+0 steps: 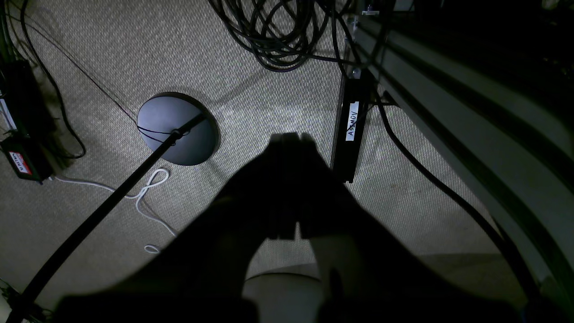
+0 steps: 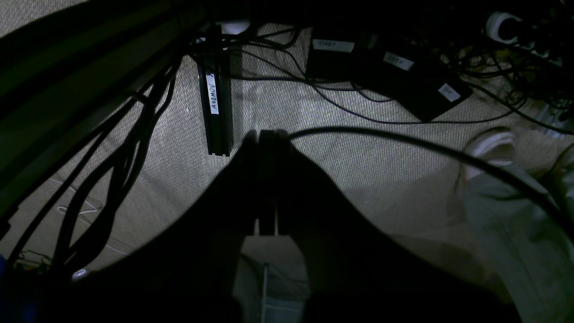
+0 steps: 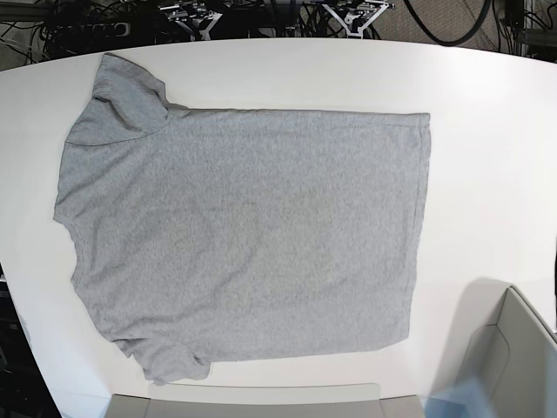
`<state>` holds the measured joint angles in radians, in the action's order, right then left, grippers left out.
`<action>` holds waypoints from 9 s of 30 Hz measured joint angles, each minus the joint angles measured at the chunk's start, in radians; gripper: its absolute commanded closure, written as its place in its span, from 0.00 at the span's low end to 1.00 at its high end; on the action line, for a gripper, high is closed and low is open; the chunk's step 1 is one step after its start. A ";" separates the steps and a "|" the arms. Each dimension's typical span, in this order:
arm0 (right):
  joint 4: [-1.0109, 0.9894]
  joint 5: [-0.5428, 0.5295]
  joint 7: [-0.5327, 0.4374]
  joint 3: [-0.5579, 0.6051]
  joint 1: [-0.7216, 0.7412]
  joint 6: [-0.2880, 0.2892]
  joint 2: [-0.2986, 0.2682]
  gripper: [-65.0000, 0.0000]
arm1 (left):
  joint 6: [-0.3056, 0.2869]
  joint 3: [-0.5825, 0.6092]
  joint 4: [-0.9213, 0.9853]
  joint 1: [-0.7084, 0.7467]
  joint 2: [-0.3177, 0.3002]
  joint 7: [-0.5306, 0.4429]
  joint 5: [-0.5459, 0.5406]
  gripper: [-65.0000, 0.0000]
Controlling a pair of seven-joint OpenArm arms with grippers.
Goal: Fold the T-shirt properly
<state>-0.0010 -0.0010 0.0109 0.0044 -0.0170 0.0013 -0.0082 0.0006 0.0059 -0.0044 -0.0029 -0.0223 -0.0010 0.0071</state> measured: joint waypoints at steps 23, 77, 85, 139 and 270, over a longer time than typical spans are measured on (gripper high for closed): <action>0.010 0.000 -0.564 -0.004 -0.255 0.010 -0.073 0.99 | 0.000 -0.002 0.003 0.266 -0.019 -0.739 -0.006 0.99; 1.926 -0.763 -0.494 -0.231 -1.249 0.006 -0.403 0.60 | -0.001 0.005 -1.921 0.988 -0.014 -0.515 0.000 0.76; 1.902 -0.916 -0.097 -0.392 -1.044 0.090 -0.412 0.61 | 0.000 0.005 -1.921 0.933 -0.014 -0.435 0.000 0.76; 1.558 -0.079 0.500 -1.218 -0.260 0.681 0.163 0.61 | 0.006 0.063 -1.945 0.873 -0.016 -0.332 0.000 0.76; 1.720 -0.191 0.666 -0.751 -0.468 0.681 0.171 0.87 | 0.005 0.172 -1.944 0.796 -0.050 -0.127 0.000 0.76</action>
<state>1.7187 -0.1917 0.6765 -0.7464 -0.4850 0.6819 0.1631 0.0051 0.1776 -1.9484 0.7933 -0.0723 -0.1276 0.0071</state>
